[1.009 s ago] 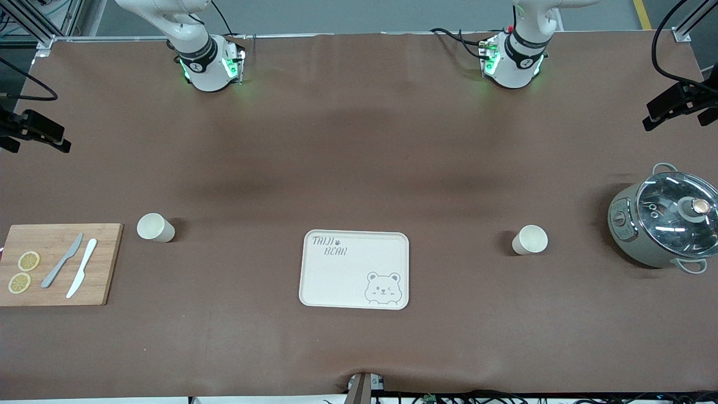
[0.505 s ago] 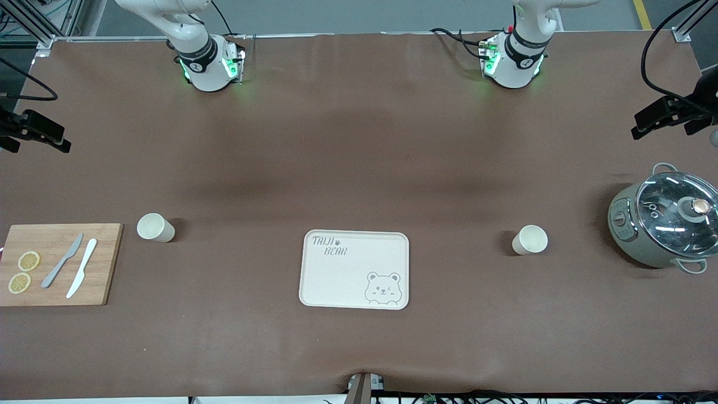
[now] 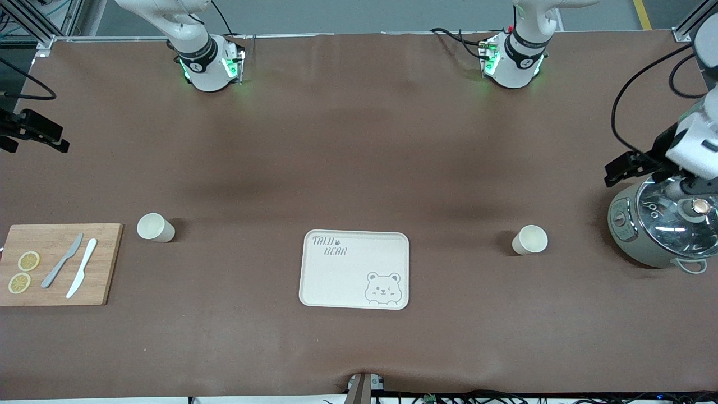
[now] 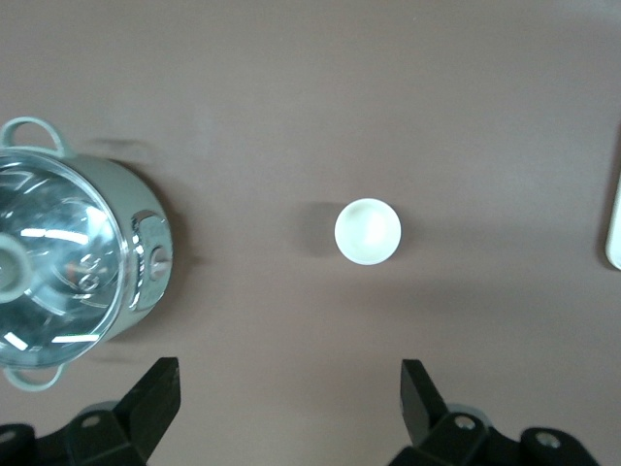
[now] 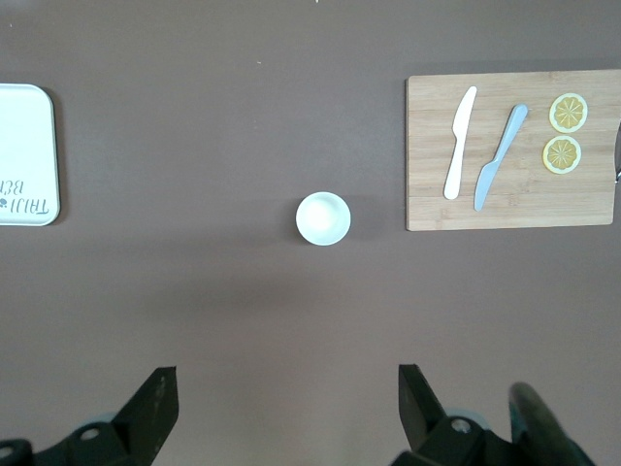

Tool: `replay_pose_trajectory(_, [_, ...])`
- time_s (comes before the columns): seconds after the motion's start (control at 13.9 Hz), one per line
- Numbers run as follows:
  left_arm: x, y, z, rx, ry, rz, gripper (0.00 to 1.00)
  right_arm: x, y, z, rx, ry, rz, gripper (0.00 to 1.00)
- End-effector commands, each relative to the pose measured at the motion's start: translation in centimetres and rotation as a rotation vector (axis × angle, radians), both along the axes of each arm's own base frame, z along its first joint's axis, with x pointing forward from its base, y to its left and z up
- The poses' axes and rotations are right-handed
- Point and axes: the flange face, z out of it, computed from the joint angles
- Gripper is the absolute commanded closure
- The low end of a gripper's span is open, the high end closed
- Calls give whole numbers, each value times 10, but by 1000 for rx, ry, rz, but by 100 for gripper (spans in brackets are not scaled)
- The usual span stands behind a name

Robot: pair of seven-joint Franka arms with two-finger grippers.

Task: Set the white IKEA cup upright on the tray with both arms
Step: 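Reach the left gripper to the white cup beside the pot and grasp it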

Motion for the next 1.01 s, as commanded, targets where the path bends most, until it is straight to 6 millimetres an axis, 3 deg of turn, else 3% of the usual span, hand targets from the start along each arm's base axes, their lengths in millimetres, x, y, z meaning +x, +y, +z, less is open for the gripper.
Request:
replay_pose_trajectory(0.0, [19, -3, -42, 15, -4, -12, 0, -1, 0, 5, 9, -8, -7, 0])
replay_pose_trajectory(0.36, [23, -11, -135, 7, -45, -30, 0, 6, 2, 5, 5, -12, 4, 0])
replay_pose_trajectory(0.72, [22, -27, -199, -5, 36, -51, 0, 24, 2, -23, 6, 25, -4, 0])
replay_pose_trajectory(0.94, [25, -23, -230, -7, 62, -44, 0, 27, 2, -31, 8, 38, -5, 0])
